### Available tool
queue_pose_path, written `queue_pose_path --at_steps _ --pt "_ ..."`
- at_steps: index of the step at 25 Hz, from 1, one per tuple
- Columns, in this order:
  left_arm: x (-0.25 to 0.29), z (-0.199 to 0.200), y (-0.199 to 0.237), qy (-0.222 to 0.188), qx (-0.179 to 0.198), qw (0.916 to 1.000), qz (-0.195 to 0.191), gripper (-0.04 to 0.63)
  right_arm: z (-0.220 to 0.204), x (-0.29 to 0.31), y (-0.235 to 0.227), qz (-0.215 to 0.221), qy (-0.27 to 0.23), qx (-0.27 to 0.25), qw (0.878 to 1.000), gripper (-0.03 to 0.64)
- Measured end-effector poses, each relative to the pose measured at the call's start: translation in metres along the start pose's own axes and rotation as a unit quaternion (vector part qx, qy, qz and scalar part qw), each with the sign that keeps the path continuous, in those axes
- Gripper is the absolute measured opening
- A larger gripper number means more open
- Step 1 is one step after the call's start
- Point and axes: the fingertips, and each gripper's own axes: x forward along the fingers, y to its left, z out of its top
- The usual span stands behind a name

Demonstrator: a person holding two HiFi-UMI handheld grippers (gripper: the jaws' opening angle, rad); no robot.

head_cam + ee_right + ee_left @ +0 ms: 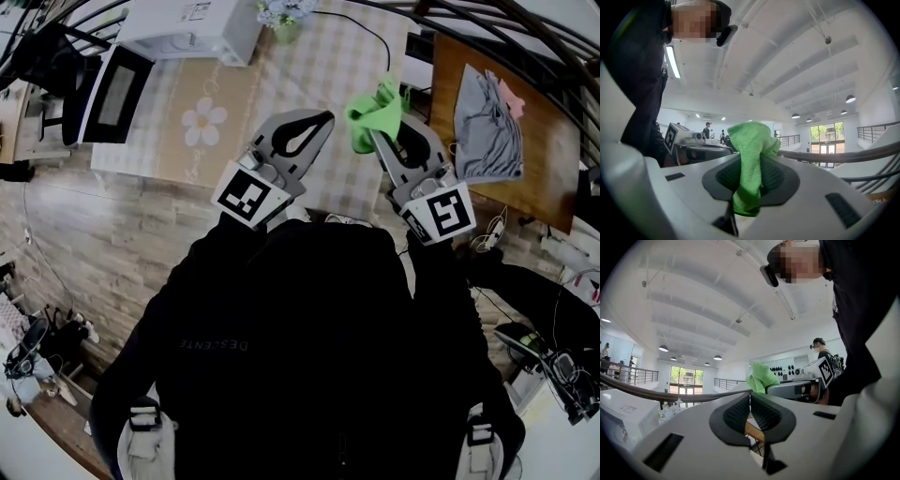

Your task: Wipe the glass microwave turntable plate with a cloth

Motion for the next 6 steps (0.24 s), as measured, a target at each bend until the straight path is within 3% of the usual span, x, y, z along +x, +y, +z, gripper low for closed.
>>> queue_pose_path --at_steps 6 --pt "0.0044 -0.0010 -0.0010 0.002 -0.005 1.0000 -0.004 0.021 -0.0018 -0.0009 -0.0026 0.002 0.005 0.001 1.000 0.094"
